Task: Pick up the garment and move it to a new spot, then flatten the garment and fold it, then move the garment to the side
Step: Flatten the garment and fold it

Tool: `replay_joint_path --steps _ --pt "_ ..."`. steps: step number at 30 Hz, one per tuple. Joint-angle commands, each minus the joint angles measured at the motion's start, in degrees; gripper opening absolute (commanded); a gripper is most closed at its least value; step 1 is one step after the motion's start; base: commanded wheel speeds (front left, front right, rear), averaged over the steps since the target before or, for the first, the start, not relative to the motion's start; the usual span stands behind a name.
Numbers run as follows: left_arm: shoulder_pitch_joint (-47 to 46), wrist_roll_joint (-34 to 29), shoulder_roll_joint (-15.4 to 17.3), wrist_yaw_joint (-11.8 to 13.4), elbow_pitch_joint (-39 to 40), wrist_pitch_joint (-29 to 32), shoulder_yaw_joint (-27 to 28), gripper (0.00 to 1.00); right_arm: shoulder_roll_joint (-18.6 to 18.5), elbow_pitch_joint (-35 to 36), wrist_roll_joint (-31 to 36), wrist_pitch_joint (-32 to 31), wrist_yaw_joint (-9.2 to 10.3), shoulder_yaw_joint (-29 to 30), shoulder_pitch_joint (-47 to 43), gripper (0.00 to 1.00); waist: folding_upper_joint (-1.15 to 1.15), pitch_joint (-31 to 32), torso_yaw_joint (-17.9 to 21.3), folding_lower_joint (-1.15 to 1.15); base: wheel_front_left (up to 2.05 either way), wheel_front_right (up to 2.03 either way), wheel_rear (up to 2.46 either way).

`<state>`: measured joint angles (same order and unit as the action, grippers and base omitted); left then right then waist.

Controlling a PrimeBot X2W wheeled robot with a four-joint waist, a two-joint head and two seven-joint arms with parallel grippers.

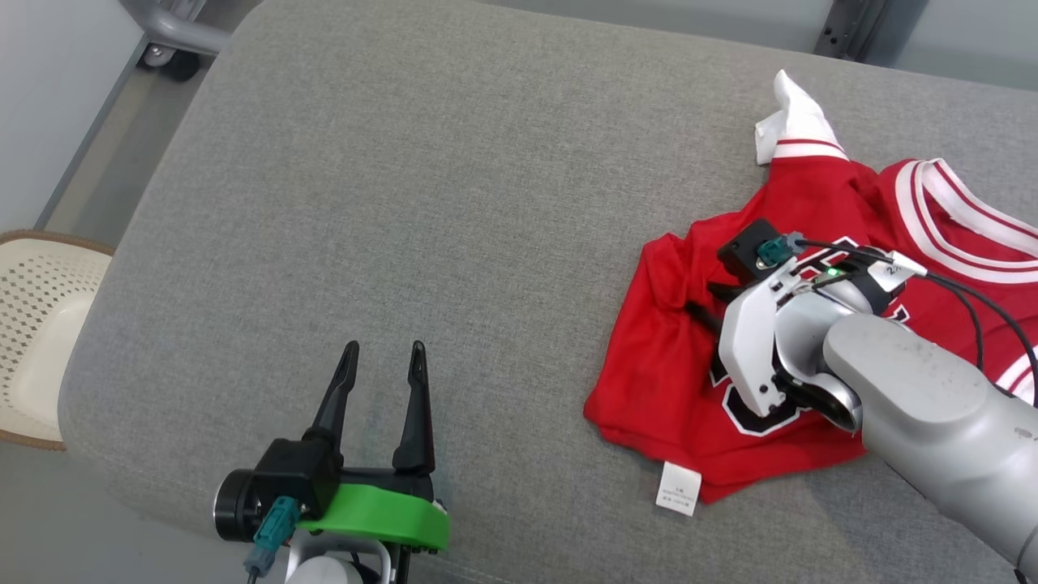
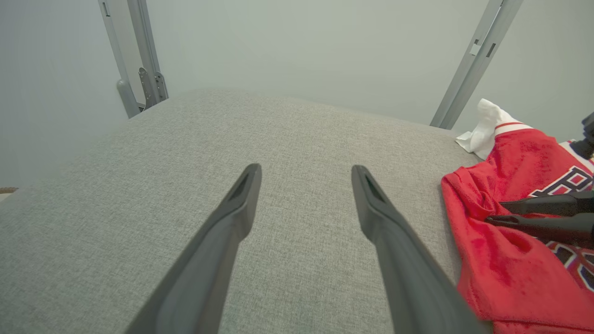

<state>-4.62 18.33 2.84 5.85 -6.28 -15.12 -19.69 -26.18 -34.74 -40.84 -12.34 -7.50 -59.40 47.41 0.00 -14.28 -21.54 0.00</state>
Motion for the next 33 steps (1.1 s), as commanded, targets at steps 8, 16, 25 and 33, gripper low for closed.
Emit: replay_joint_path --steps 8,16,25,33 --pt "-0.89 0.85 0.12 0.73 0.71 -0.02 -0.36 1.00 1.73 -5.32 2.67 7.61 0.05 7.65 7.43 0.00 0.00 -1.68 -0.51 0.00 0.00 0.00 0.00" --pt "-1.41 0.88 0.12 0.61 0.54 -0.02 -0.89 1.00 3.45 -13.25 4.53 9.87 0.05 12.61 10.64 0.00 0.00 -2.64 -0.63 0.00 0.00 0.00 0.00" --pt "-1.90 0.54 0.12 0.59 0.02 -0.02 -0.53 1.00 4.71 -22.57 7.31 15.56 0.05 14.98 10.70 0.20 0.00 -2.85 0.29 0.00 0.00 0.00 0.00" --pt "-0.53 -0.63 0.12 0.14 -0.66 -0.02 0.36 1.00 5.31 -17.19 9.71 24.70 0.05 10.33 10.03 1.00 0.00 -0.65 2.81 0.00 0.00 0.00 0.00"
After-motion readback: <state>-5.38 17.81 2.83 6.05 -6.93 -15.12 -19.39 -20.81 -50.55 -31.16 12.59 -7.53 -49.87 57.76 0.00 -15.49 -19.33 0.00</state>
